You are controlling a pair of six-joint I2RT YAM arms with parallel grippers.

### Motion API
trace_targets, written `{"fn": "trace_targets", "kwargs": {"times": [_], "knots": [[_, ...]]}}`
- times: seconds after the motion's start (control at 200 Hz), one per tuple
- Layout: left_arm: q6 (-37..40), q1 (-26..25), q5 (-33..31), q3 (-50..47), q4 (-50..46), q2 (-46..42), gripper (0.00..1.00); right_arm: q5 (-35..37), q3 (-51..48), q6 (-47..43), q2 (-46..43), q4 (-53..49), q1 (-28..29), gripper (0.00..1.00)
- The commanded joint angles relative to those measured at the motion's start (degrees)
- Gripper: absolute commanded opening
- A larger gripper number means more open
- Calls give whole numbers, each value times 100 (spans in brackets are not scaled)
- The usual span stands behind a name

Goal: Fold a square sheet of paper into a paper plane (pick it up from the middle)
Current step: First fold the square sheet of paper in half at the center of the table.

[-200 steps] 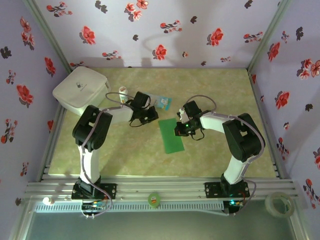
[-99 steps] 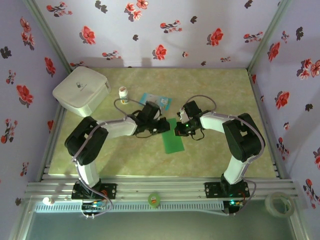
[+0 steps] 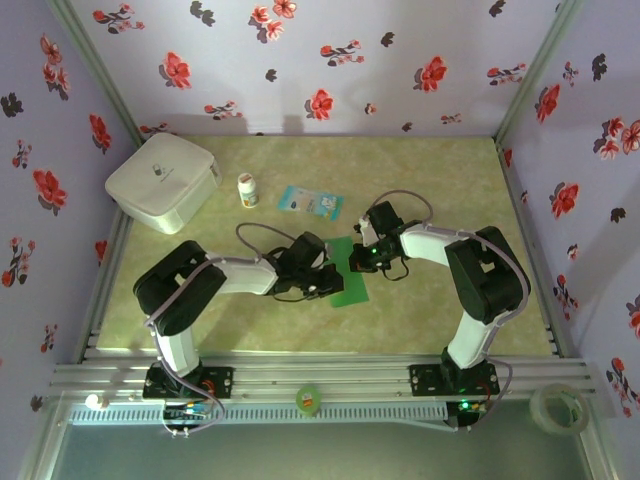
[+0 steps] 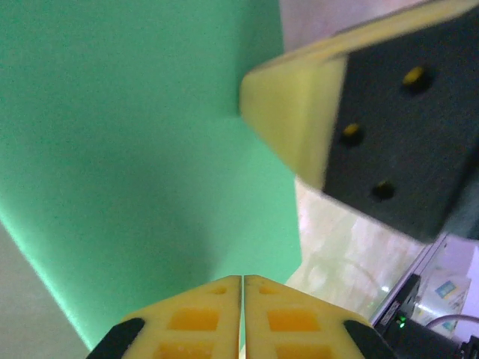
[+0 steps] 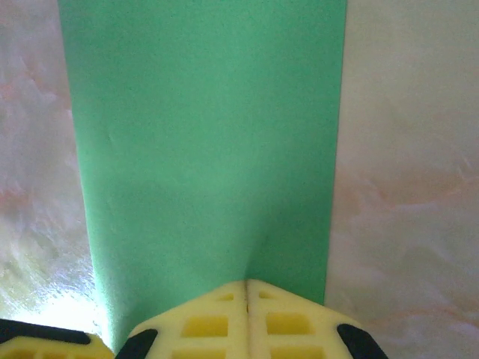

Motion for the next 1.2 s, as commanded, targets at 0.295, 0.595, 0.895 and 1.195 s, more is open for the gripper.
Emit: {"fn": "trace_targets", "kwargs": {"times": [0.295, 0.595, 0.895, 1.195], "knots": [[271, -208, 18, -661, -574, -566, 12, 811, -340, 35, 335, -788, -116, 0], [1321, 127, 272, -523, -1351, -1490, 14, 772, -243, 261, 342, -807, -114, 0], [550, 1422, 375, -323, -45, -1426, 15, 389, -386, 1470, -307, 53, 183, 3], [917, 1462, 733, 1238, -393, 29, 15, 613, -345, 1500, -1369, -379, -17, 26]]}}
